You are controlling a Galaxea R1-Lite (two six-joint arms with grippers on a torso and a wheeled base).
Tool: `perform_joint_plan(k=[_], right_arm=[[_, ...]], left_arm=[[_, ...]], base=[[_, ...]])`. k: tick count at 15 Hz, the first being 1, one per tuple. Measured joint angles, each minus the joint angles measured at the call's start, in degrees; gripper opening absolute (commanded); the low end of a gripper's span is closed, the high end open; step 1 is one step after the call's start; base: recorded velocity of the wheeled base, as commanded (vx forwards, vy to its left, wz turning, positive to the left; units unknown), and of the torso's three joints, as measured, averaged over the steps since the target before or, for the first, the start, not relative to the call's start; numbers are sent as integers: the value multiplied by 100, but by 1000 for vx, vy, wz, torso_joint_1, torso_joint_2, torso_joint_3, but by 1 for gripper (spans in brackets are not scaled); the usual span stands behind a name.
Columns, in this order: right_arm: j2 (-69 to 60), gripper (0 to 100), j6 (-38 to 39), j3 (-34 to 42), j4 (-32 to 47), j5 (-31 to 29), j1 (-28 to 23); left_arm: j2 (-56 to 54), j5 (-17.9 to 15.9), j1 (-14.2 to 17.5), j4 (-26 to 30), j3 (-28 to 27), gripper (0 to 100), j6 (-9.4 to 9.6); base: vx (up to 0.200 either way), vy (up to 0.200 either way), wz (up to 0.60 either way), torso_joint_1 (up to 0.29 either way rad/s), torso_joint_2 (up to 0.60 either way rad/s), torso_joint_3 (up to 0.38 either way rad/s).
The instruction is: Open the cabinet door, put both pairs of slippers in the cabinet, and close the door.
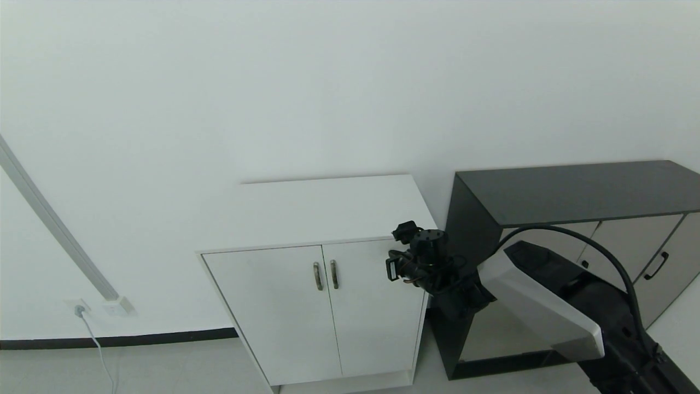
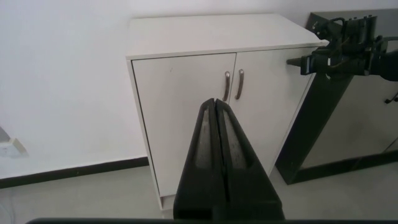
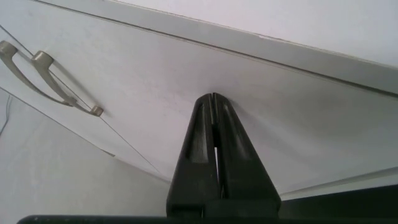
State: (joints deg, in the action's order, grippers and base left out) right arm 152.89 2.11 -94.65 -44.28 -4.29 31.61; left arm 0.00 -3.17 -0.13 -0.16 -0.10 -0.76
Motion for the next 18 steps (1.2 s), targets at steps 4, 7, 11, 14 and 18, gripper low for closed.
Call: perform_joint_plan(k=[4,7,11,14,18], right_arm=[[-367,0,35,711,-384,-2,33],[-778,0,40,1560,-857,-66,33],[-1397,0,35,2872,-1545,-307,6],[-2011,0,35,4112,-2078,-356,-20],[-2933,0,24,5753,-2790,-433,-350]], left_arm=[[0,2,2,2,0,0,2],[0,0,2,0,0,0,0],[0,0,2,2,0,0,0],[0,0,2,0,0,0,0],[0,0,2,0,0,0,-2]], base=[[0,0,0,0,0,0],[0,0,0,0,0,0],[0,0,0,0,0,0],[0,0,0,0,0,0],[0,0,0,0,0,0]])
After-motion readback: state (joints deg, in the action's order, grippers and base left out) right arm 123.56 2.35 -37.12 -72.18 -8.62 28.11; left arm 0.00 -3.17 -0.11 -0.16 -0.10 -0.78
